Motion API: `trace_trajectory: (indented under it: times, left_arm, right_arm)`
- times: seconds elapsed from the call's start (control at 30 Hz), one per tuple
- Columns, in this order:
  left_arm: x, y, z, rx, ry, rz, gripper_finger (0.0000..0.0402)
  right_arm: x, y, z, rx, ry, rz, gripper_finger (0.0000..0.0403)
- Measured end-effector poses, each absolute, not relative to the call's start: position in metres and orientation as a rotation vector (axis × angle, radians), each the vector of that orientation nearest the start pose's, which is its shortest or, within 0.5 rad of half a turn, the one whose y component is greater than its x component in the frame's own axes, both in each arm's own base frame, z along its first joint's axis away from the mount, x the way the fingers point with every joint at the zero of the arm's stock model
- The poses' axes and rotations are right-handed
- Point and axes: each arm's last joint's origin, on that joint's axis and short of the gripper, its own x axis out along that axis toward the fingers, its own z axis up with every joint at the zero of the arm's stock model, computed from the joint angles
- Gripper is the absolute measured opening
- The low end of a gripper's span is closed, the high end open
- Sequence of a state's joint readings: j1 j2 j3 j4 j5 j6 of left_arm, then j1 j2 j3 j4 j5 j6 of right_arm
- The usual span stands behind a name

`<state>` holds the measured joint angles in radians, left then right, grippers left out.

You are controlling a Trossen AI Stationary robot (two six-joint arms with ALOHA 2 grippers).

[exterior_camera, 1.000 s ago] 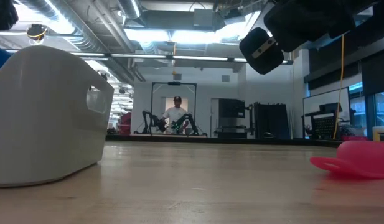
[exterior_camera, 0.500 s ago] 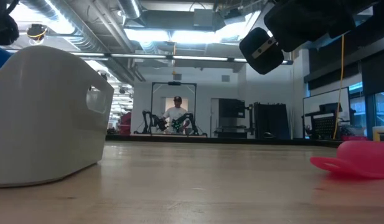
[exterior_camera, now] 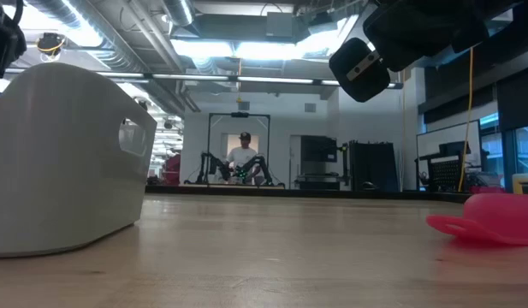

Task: Nest measuring cups in basket
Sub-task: Stack the pink measuring cup on top of the blue measuring cup in the gray bin

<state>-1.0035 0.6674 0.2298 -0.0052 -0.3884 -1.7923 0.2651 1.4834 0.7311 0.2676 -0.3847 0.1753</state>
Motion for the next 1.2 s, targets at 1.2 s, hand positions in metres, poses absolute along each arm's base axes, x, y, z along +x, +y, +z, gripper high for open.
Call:
trace_trajectory:
  times: [1.2]
  left_arm:
    - [0.124,-0.091,0.189,-0.921,0.26,0.029,0.0121]
  right_arm:
    - [0.288,0.086,0.199,0.469,0.631,0.508,0.0145]
